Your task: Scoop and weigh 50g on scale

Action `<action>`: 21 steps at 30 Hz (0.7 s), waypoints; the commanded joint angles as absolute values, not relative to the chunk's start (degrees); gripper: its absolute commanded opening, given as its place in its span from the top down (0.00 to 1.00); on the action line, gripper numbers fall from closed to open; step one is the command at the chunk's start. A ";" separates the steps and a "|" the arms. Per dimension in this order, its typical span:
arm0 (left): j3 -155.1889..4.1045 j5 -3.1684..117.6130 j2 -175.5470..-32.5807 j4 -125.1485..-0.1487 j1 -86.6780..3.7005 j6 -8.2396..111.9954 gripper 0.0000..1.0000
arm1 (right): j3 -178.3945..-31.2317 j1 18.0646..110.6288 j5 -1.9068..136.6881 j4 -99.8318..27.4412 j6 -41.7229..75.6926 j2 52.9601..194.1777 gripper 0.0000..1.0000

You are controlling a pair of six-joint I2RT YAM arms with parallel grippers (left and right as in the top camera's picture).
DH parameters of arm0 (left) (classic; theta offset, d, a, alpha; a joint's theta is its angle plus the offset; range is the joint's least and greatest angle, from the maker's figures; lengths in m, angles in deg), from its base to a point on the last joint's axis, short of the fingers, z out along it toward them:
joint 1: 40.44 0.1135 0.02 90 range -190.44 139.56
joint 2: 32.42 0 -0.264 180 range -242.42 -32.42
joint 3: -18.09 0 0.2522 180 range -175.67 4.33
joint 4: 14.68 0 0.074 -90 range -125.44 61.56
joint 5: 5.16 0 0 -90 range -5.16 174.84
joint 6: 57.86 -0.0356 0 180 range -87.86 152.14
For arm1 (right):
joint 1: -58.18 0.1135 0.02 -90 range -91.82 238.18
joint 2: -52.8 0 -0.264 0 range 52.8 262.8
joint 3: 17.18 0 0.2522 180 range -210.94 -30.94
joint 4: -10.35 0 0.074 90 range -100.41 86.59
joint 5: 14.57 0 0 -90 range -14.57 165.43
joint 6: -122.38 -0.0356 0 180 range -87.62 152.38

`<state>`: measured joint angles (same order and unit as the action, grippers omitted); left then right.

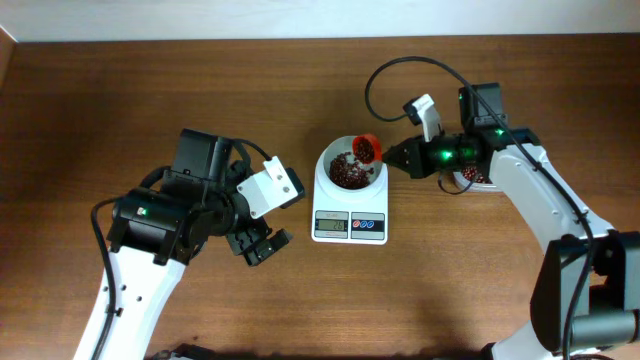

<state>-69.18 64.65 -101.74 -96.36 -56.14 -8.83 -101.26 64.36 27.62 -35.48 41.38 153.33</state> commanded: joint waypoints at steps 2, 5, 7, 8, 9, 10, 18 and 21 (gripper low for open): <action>-69.97 63.80 -101.23 -96.28 -55.88 -9.55 0.01 | -101.37 66.98 30.18 -35.70 42.05 149.41 0.96; -69.97 63.82 -101.23 -96.28 -55.88 -9.57 0.01 | -101.37 69.04 37.76 -35.70 42.05 149.15 0.96; -69.97 63.80 -101.23 -96.28 -55.88 -9.57 0.01 | -101.37 70.17 39.71 -35.70 42.03 149.13 0.96; -69.97 63.82 -101.23 -96.28 -55.88 -9.57 0.01 | -101.37 70.61 39.67 -35.73 41.97 148.96 0.96; -69.97 63.82 -101.23 -96.28 -55.88 -9.55 0.01 | -101.37 71.02 39.69 -35.77 41.73 148.78 0.96; -69.97 63.82 -101.23 -96.28 -55.88 -9.57 0.01 | -101.37 71.50 39.73 -35.92 41.40 148.41 0.96; -69.97 63.82 -101.23 -96.28 -55.88 -9.57 0.01 | -101.37 72.05 41.68 -36.34 41.38 146.64 0.96; -69.97 63.82 -101.23 -96.28 -55.88 -9.55 0.01 | -101.37 72.05 43.97 -35.73 41.66 146.27 0.96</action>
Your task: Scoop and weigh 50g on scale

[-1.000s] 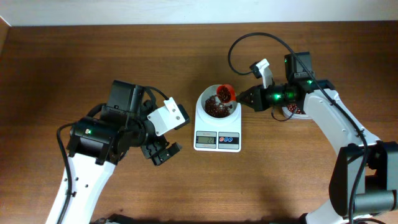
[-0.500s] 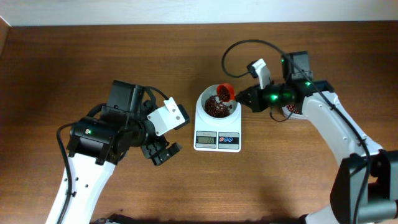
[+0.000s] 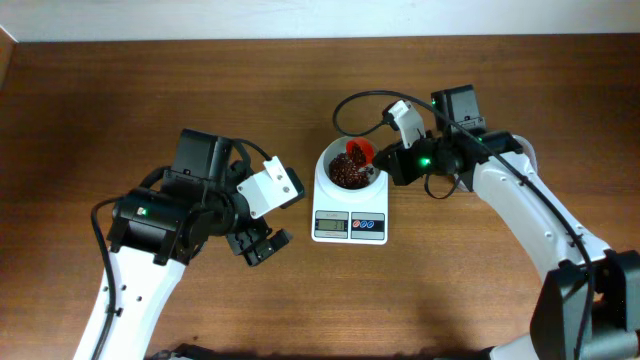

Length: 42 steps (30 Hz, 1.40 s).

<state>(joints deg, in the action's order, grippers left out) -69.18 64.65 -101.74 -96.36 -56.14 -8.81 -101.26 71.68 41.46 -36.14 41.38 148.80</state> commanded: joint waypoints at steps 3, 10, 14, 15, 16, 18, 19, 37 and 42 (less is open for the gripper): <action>-69.97 63.82 -101.23 -96.28 -55.88 -9.57 0.01 | -101.41 72.05 44.67 -37.30 41.57 145.68 0.96; -69.97 63.80 -101.23 -96.28 -55.88 -9.57 0.01 | -101.41 72.05 45.19 -37.89 40.92 144.61 0.96; -69.97 63.82 -101.23 -96.28 -55.88 -9.57 0.01 | -101.41 72.05 44.63 -37.93 40.92 144.10 0.96; -69.97 63.82 -101.23 -96.28 -55.88 -9.57 0.01 | -101.41 72.05 44.63 -38.09 40.92 144.10 0.96; -69.97 63.82 -101.23 -96.28 -55.88 -9.57 0.01 | -101.41 72.14 44.63 -38.17 40.92 144.10 0.96; -69.97 63.82 -101.23 -96.28 -55.88 -9.57 0.01 | -101.41 72.51 44.63 -38.13 40.92 144.10 0.96; -69.97 63.80 -101.23 -96.28 -55.88 -9.57 0.01 | -101.41 72.60 44.63 -38.13 40.92 144.13 0.96; -69.97 63.82 -101.23 -96.28 -55.88 -9.55 0.01 | -101.41 73.21 44.63 -38.48 40.94 144.10 0.96; -69.97 63.82 -101.23 -96.28 -55.88 -9.57 0.01 | -101.41 73.23 44.60 -38.44 40.92 144.10 0.96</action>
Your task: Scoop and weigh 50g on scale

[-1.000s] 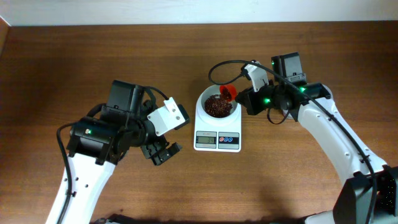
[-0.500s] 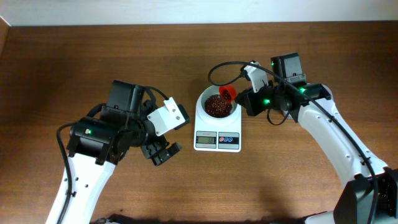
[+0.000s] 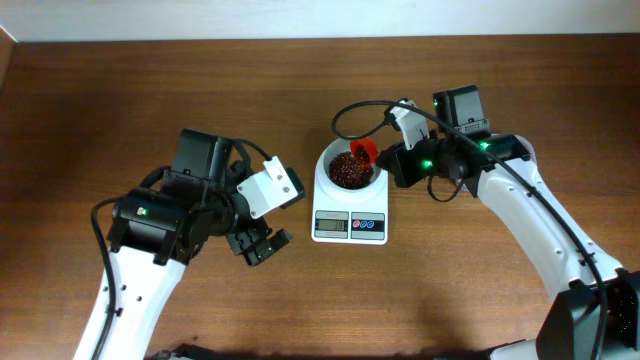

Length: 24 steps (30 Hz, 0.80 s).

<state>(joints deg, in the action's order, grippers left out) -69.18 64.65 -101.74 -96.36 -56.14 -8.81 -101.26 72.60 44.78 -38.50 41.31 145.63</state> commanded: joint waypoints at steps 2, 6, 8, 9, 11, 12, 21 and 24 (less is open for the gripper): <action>-69.97 63.82 -101.23 -96.28 -55.88 -9.55 0.01 | -101.79 73.21 44.17 -39.20 40.85 143.86 0.96; -69.97 63.80 -101.23 -96.28 -55.88 -9.57 0.01 | -102.51 73.28 44.82 -39.99 40.37 142.25 0.96; -69.97 63.82 -101.23 -96.28 -55.88 -9.55 0.01 | -102.51 73.97 48.80 -39.09 40.57 142.40 0.96; -69.97 63.82 -101.23 -96.28 -55.88 -9.57 0.01 | -102.53 74.41 49.89 -39.05 40.57 142.38 0.96; -69.97 63.82 -101.23 -96.28 -55.88 -9.57 0.01 | -102.75 75.24 49.30 -39.18 40.52 142.09 0.96; -69.97 63.82 -101.23 -96.28 -55.88 -9.57 0.01 | -102.92 75.88 49.19 -39.09 40.55 141.96 0.96; -69.97 63.82 -101.23 -96.28 -55.88 -9.57 0.01 | -103.01 79.55 59.42 -38.30 41.16 142.18 0.96; -69.97 63.82 -101.23 -96.28 -55.88 -9.57 0.01 | -103.01 79.55 59.40 -38.35 41.14 142.18 0.96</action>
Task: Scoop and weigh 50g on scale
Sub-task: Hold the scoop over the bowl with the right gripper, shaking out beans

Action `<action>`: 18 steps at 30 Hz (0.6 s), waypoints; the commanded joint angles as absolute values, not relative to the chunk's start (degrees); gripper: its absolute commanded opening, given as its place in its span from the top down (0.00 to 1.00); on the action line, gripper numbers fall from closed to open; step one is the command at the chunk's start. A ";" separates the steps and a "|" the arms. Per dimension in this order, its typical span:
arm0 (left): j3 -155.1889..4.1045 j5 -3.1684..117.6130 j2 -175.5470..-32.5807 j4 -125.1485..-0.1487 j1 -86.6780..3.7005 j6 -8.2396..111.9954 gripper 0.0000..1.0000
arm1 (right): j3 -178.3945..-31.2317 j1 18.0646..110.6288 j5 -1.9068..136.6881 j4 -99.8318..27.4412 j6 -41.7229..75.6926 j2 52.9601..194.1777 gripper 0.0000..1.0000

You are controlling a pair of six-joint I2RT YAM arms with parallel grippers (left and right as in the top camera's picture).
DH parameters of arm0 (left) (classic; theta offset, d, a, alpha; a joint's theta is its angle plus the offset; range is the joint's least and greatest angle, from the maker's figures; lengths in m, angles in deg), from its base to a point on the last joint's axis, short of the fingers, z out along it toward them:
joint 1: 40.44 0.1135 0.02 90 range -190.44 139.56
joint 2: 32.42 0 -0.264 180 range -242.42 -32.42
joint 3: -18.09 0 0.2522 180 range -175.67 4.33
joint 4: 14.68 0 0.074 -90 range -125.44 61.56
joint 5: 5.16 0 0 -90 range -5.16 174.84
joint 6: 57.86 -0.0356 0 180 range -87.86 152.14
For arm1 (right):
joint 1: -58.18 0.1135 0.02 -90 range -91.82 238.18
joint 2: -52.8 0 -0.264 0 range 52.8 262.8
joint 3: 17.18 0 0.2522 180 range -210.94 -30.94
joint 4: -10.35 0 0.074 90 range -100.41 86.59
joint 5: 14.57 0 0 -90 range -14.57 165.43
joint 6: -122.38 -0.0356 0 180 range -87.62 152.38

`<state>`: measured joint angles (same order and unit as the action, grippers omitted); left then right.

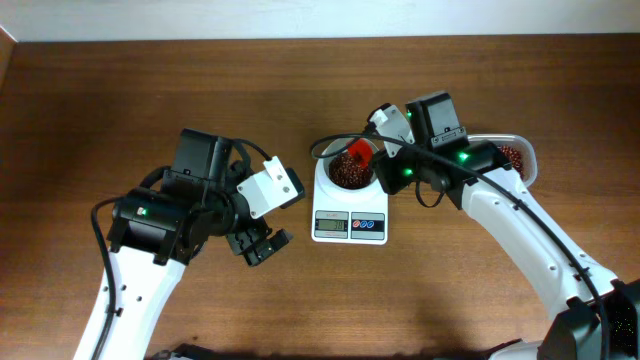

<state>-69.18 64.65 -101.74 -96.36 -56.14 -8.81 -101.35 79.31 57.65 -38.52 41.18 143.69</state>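
A white scale [350, 225] stands at the table's middle with a white bowl [325, 176] of dark red beans [345, 174] on it. My right gripper [375, 165] is shut on a red scoop [359, 152], which hangs over the bowl's right rim above the beans. A second white bowl with beans [514, 159] shows behind my right arm at the right. My left gripper [262, 246] sits left of the scale, fingers apart, holding nothing.
The scale's display [331, 226] and two buttons [367, 224] face the front edge. A black cable [335, 143] loops from my right wrist over the bowl's far rim. A pale wall edge runs along the table's back.
My right arm has moved left and swung over the scale, uncovering the bean bowl at the right. The red scoop stays over the scale bowl's right rim. The left arm is unchanged.
At first my right gripper held the red scoop at the scale bowl's far right rim, arm stretched over the right-hand bowl. Then the scoop was lower over the beans. It stayed there, and now the arm has shifted left with the scoop still above the bowl.
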 commanded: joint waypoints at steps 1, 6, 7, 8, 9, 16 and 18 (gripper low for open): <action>-69.97 63.82 -101.23 -96.28 -55.88 -9.55 0.01 | -103.01 79.55 59.42 -38.30 41.14 142.18 0.96; -69.97 63.82 -101.23 -96.28 -55.88 -9.57 0.01 | -103.01 79.55 59.42 -38.09 41.14 142.18 0.96; -69.97 63.82 -101.23 -96.28 -55.88 -9.55 0.01 | -103.01 79.55 59.42 -38.06 41.14 142.18 0.96; -69.97 63.82 -101.23 -96.28 -55.88 -9.57 0.01 | -103.01 79.55 59.42 -38.04 41.14 142.18 0.96; -69.97 63.82 -101.23 -96.28 -55.88 -9.57 0.01 | -103.01 79.55 59.42 -37.95 41.14 142.18 0.96; -69.97 63.82 -101.23 -96.28 -55.88 -9.57 0.01 | -103.01 79.55 59.42 -37.39 41.14 142.18 0.96; -69.97 63.82 -101.23 -96.28 -55.88 -9.57 0.01 | -103.01 79.55 59.42 -37.26 41.14 142.18 0.96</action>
